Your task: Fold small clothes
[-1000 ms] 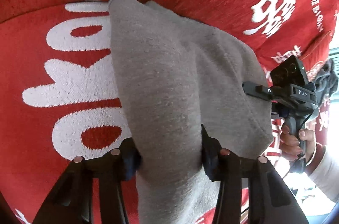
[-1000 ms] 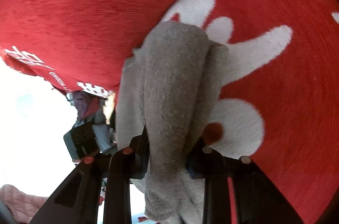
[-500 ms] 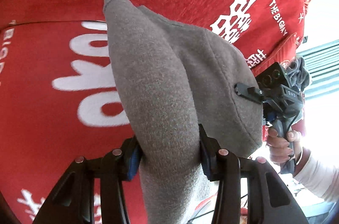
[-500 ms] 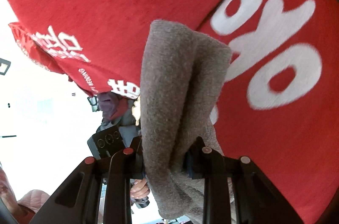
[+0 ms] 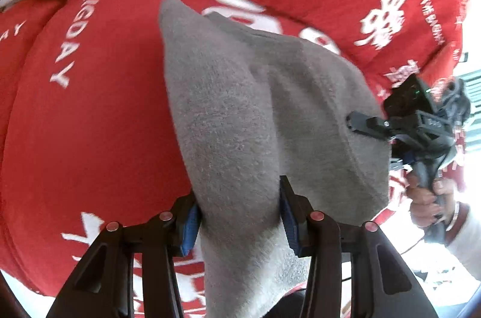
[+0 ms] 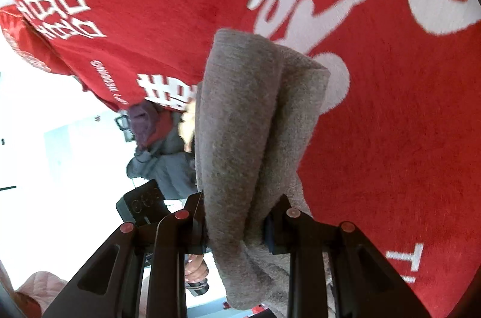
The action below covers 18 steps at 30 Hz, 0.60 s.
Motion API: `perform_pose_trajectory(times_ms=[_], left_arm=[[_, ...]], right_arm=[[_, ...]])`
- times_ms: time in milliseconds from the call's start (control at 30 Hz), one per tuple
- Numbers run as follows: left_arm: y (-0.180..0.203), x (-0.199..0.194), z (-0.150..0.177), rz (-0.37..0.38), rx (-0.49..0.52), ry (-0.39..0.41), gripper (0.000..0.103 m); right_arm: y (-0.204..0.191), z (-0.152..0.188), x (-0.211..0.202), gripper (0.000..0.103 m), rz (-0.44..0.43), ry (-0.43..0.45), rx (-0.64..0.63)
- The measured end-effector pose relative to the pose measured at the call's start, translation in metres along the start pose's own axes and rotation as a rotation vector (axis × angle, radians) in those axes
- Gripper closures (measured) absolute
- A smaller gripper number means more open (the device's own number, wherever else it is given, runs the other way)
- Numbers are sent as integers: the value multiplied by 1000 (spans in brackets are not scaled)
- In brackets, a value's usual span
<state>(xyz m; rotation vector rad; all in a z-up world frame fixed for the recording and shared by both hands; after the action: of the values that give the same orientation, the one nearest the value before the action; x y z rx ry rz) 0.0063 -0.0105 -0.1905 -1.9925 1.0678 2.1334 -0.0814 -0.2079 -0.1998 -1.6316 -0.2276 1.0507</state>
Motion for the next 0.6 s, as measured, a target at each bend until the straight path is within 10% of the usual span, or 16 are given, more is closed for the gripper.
perform_pose_trajectory(times_ms=[267, 333, 500, 600], left_arm=[[-13, -2, 1, -73, -31, 38, 46], [-14, -10, -1, -142, -17, 65, 21], [-19, -30, -6, -233, 10, 126, 21], [-30, -41, -8, -371, 23, 179, 0]], right_arm=[[50, -13, -12, 55, 400, -10, -78], [50, -8, -26, 50, 493, 0, -111], [29, 15, -52, 50, 546, 49, -121], [18, 30, -59, 50, 538, 78, -112]])
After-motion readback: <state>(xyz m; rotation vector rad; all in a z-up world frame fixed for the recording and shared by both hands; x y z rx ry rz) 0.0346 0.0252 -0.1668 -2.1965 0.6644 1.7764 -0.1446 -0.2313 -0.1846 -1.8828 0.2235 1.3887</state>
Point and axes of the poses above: each gripper's, at about its wrist camera, not at the fingertips, and x roughly the way its jaws point, y to its right, z to its underside, the point moved 9 cm from there along x, roughly the way its jaws point, and after that the axes turned 9 degrees about -x, right-handed, at the moved point
